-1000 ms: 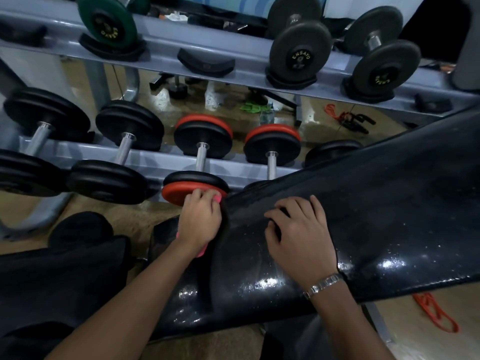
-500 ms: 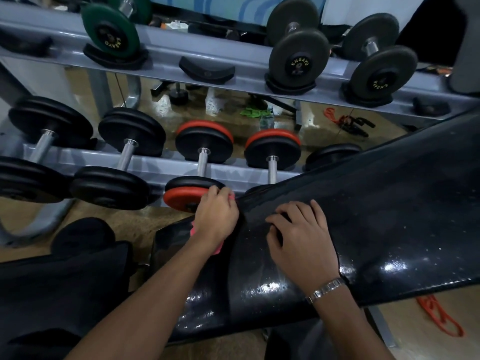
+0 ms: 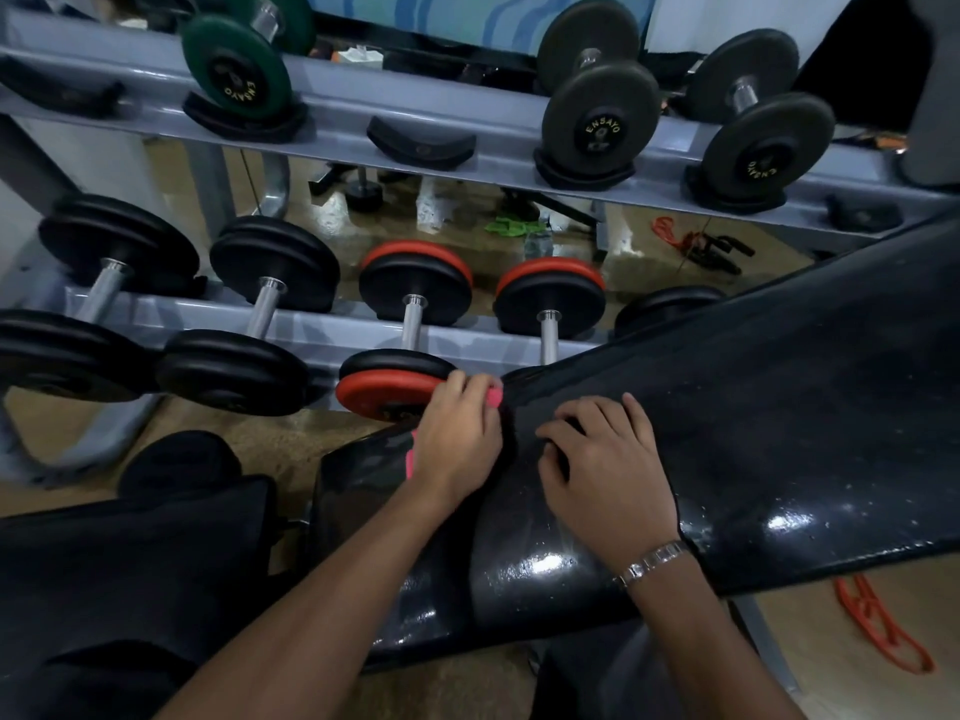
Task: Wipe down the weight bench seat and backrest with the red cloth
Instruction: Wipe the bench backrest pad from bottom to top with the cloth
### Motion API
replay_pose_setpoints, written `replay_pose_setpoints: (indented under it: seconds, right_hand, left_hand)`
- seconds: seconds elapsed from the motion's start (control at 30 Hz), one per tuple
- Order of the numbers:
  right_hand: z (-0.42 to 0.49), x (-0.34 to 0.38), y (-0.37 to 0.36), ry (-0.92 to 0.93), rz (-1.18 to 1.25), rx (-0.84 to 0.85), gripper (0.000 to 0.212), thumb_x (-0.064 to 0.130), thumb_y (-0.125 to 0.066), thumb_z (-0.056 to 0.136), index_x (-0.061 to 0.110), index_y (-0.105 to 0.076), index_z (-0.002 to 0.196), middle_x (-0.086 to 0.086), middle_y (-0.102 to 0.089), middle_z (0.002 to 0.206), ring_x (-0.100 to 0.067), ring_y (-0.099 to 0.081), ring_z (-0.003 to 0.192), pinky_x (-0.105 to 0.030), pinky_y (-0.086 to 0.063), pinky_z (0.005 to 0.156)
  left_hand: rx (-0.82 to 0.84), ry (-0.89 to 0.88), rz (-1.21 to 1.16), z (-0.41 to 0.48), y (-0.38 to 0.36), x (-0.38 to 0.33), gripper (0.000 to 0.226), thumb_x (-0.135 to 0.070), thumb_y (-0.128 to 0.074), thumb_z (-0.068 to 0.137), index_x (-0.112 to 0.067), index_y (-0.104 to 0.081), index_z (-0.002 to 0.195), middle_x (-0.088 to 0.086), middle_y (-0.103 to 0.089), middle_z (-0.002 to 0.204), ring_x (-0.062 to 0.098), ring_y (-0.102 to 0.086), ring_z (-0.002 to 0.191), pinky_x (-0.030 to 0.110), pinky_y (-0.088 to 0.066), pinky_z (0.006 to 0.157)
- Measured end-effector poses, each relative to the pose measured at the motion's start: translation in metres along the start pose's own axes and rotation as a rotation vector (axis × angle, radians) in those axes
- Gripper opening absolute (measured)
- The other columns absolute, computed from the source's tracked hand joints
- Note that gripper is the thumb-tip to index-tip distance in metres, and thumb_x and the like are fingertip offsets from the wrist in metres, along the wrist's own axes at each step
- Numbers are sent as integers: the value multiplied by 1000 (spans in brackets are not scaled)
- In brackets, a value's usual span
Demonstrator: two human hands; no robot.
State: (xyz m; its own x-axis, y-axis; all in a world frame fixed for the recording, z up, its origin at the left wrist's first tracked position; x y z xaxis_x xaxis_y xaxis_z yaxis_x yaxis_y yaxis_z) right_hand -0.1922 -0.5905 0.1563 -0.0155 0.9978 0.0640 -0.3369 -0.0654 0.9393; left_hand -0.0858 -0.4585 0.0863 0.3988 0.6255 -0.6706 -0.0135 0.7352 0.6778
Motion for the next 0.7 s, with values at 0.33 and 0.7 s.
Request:
replay_pose_setpoints:
  seconds: [0.33, 0.7]
  right_hand:
    - [13, -17, 24, -34, 327, 52, 19, 25, -59, 90, 27, -74, 102, 11, -68, 99, -12, -63, 97, -40, -44, 108]
    - [1, -66, 52, 1, -82, -66, 20, 16, -67, 88, 18, -75, 105, 0, -67, 107, -26, -61, 109, -53, -35, 115]
  left_hand:
    - [19, 251, -226, -4, 24, 34, 22, -16, -57, 98, -18, -61, 120, 0, -66, 115, 19, -62, 108, 40, -50, 98]
    - [-90, 89, -4, -30, 20, 28, 33, -38, -48, 99, -25, -65, 124, -3, -60, 112, 20, -52, 106, 40, -46, 93]
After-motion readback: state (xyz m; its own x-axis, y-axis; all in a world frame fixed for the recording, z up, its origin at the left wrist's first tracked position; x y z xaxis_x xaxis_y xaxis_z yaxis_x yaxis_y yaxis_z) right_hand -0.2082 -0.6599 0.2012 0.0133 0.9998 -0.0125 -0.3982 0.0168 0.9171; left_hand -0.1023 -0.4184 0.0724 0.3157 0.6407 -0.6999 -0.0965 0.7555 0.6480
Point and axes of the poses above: each hand's wrist, its own z-axis towards the middle knuckle, its own y-axis out of the back of the hand, x = y × z, the point moved 5 cm from there along z, towards the middle knuckle
